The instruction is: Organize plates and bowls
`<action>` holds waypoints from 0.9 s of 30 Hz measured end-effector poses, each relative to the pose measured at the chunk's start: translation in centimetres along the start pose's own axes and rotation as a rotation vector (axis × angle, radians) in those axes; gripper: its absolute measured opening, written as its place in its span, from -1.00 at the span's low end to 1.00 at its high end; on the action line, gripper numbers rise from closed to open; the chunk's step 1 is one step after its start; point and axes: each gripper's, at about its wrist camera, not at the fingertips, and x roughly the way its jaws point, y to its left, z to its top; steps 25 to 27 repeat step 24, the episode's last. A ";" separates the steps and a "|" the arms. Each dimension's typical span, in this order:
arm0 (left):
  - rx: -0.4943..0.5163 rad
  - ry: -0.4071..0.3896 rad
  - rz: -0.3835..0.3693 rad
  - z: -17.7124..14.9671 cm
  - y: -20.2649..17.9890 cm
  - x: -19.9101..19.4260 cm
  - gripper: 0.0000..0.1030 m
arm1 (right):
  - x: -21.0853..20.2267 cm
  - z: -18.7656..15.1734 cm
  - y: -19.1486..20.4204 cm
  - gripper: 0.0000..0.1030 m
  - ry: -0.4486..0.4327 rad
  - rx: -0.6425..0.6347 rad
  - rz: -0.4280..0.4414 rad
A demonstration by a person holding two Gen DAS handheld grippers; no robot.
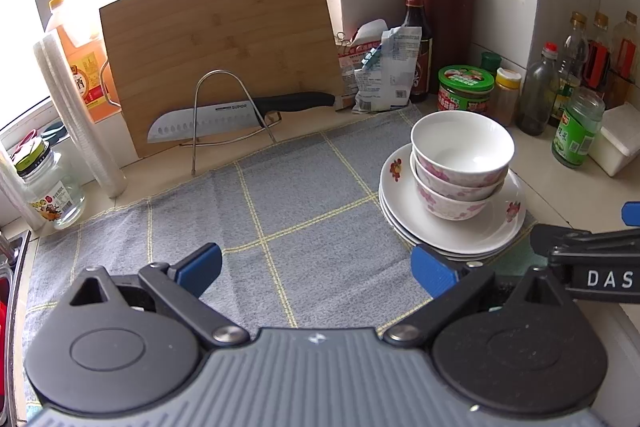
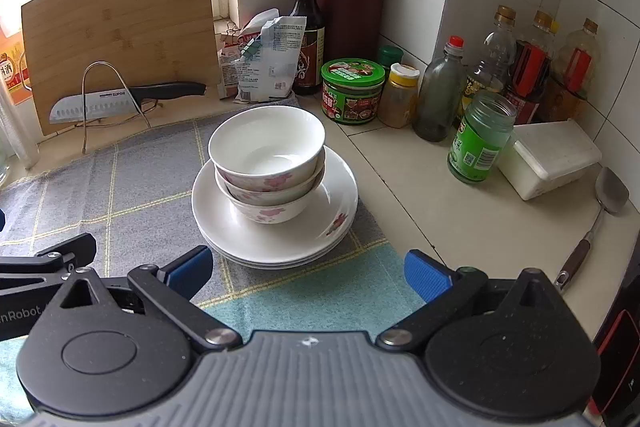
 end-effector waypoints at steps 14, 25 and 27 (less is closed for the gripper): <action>0.008 0.005 0.002 0.2 -0.1 0.3 0.95 | 0.2 0.0 -0.2 1.00 0.004 -0.001 -0.001; 0.011 0.005 0.000 0.3 -0.1 0.4 0.95 | 0.4 0.1 -0.1 1.00 0.007 -0.005 -0.004; 0.011 0.005 0.000 0.3 -0.1 0.4 0.95 | 0.4 0.1 -0.1 1.00 0.007 -0.005 -0.004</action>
